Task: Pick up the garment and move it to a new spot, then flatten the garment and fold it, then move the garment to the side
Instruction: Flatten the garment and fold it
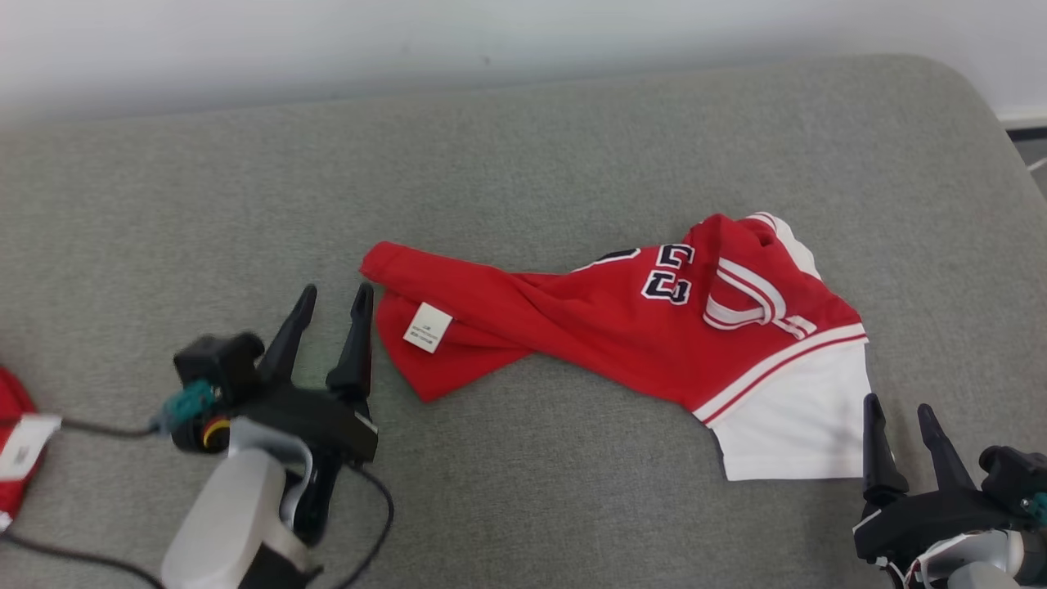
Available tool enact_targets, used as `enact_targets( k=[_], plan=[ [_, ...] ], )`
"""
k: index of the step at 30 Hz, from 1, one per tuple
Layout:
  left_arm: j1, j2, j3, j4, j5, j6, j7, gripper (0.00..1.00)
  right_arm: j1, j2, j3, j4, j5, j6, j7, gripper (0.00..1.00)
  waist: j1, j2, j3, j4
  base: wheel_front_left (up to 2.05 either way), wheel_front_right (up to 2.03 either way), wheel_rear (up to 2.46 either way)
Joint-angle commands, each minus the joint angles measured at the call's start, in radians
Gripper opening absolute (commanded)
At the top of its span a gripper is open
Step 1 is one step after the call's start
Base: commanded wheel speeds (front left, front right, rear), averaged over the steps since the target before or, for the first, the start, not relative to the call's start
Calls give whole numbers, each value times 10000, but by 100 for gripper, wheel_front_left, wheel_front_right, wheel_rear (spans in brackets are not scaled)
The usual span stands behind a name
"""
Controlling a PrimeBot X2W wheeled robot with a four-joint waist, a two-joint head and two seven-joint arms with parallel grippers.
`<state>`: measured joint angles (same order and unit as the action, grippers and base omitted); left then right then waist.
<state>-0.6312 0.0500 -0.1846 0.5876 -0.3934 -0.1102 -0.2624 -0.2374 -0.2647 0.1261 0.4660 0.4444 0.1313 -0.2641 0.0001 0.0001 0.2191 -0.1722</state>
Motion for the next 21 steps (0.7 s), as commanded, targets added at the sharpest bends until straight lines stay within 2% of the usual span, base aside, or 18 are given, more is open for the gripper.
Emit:
enact_targets(
  k=[1,6,10,15,17,21],
  plan=[
    [-302,12,-71,278,-31,-31,-36,100,-118,49,-22,-36,-64,-10,-6,100,-1,-1,482,-443,0,0,0],
    [-1626,15,-246,2025,-1326,-175,-38,100,-262,240,-33,-120,-242,-10,-6,100,-1,-1,843,-711,0,0,0],
    [-2274,12,-430,3195,-1835,-186,-33,100,-447,328,-105,-184,-347,-10,-6,100,-1,-1,1003,-816,0,0,0],
    [-2547,-49,-1051,3319,-2789,-209,-16,100,-556,389,-122,-250,-410,-10,-6,100,-1,-1,1093,-836,0,0,0],
    [-2547,-45,-1356,3321,-2919,-211,-16,0,-590,400,-150,-238,-427,-10,-6,100,-1,-1,1098,-803,0,0,0],
    [-2453,-29,-1875,3401,-3488,-222,-16,0,-525,432,-225,-220,-481,-10,-6,100,-1,-1,1020,-702,0,0,0]
  ],
)
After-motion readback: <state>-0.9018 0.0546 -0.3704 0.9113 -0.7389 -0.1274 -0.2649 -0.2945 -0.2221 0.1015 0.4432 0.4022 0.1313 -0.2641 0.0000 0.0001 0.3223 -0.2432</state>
